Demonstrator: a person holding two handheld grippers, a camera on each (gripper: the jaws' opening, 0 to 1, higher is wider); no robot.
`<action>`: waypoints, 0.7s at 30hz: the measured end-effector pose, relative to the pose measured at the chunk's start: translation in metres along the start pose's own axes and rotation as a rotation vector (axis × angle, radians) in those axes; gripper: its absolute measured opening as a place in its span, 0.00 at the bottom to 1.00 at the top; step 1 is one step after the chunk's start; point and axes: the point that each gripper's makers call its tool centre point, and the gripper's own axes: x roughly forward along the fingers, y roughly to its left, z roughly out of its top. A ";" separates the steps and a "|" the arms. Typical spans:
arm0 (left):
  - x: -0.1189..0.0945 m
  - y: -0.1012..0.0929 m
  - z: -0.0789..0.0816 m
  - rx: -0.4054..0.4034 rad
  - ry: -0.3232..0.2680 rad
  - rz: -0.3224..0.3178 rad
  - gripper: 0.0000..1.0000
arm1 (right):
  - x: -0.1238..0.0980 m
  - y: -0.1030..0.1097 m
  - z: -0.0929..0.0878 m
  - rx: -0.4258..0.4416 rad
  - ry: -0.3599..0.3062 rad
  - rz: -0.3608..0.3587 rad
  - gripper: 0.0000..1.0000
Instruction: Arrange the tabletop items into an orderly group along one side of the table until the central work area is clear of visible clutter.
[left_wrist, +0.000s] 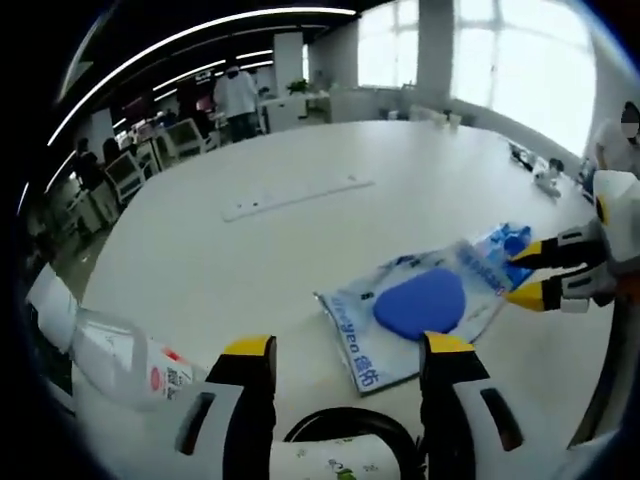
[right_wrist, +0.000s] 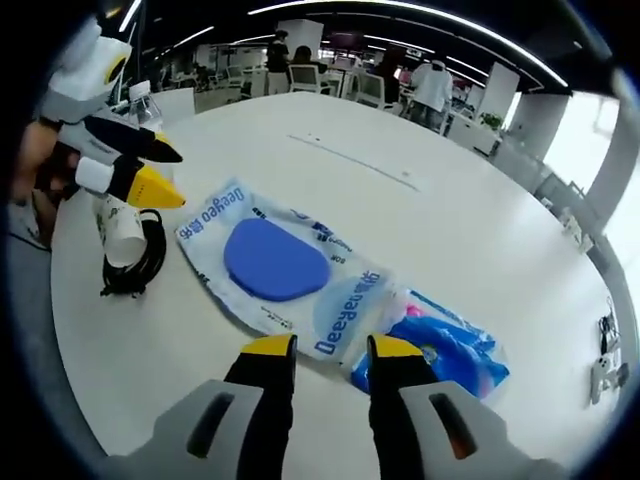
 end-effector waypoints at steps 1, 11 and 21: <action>-0.002 0.001 0.001 0.005 -0.004 -0.003 0.55 | -0.001 0.000 0.000 0.000 0.000 0.001 0.26; -0.026 0.011 0.007 0.058 -0.022 0.028 0.54 | -0.013 0.002 0.010 -0.014 -0.024 0.006 0.26; -0.061 0.010 0.009 0.040 -0.059 0.029 0.57 | -0.024 0.018 0.019 -0.019 -0.053 0.044 0.26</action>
